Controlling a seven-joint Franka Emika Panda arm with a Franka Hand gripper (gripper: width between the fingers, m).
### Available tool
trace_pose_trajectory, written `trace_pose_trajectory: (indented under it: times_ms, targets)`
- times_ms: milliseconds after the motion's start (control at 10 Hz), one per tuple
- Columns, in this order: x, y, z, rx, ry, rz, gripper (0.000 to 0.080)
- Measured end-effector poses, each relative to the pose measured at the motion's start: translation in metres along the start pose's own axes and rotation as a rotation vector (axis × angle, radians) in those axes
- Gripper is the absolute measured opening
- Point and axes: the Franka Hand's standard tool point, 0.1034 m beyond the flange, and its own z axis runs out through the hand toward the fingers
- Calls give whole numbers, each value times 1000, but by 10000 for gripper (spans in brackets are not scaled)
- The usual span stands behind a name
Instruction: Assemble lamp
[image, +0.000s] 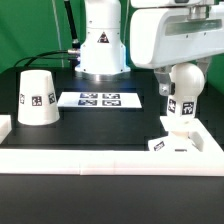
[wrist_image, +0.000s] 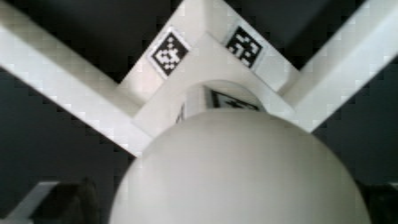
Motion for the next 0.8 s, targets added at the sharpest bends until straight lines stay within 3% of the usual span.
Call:
trace_pose_trajectory:
  times_ms: [400,500,800]
  targets:
    - [-1,-1,3,-9,-18,-122,698]
    - [-1,-1,3,-10,-17,-121,574]
    - [-2,-1,3,-10,-17,-76,576]
